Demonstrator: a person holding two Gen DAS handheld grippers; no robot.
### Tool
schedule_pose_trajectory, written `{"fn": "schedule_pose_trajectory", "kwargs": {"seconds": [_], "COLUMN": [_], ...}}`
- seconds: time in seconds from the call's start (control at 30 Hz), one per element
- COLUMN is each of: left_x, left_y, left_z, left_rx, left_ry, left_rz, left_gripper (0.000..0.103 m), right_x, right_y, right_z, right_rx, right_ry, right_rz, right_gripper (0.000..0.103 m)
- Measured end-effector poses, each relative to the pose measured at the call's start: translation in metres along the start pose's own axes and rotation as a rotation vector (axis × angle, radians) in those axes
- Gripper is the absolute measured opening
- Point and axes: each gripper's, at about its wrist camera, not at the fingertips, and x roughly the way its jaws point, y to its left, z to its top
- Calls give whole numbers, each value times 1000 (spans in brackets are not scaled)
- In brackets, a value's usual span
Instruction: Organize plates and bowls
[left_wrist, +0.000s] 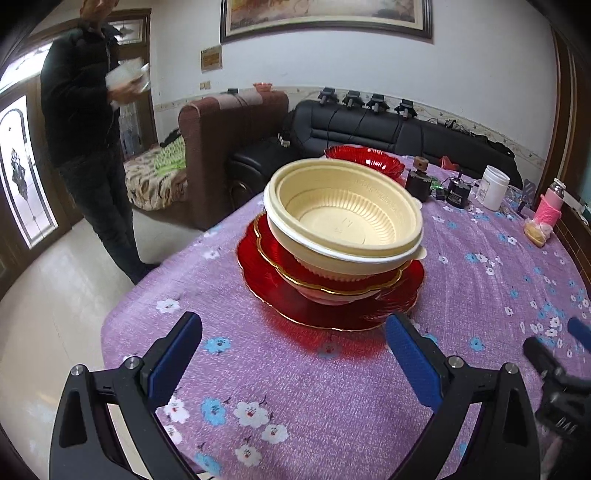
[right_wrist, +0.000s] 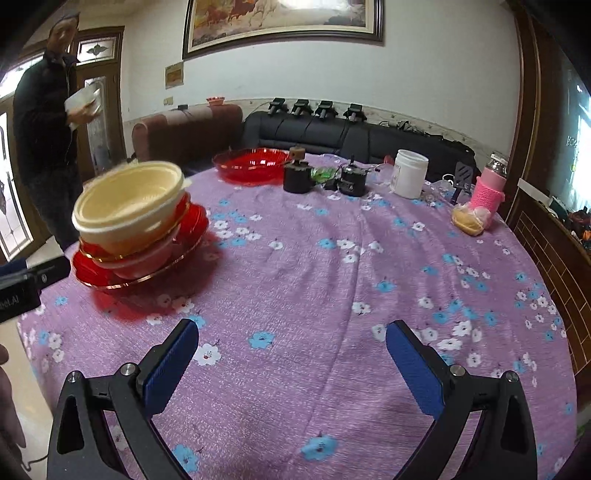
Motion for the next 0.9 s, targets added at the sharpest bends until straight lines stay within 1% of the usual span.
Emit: {"fn": "schedule_pose_trajectory", "kwargs": {"seconds": [0.13,0.3,0.4,0.5,0.6,0.67,0.9], "left_x": [-23,-58,-73,-82,-83,-81,-66], "left_y": [3,19,28,32,32,30,15], "left_z": [-1,-2,-1,1,5,8,13], "left_rx": [17,1,-15,-27,-37,-37,-45], "left_ry": [-52,-128,-153,-184,-192,-188,-168], "left_rz": [23,92,137,176,194,205,205], "left_gripper": [100,100,100,100,100,100,100], "right_x": [-13,-19,-19,-14,-1,8,34], "right_y": [1,21,38,49,57,59,45], "right_z": [17,41,52,56,54,50,40], "right_rx": [-31,-111,-139,-143,-138,-132,-77], "right_ry": [-35,-109,-155,-177,-178,-174,-123], "right_rz": [44,110,175,237,295,319,360], "right_gripper": [103,103,103,103,103,103,103]}}
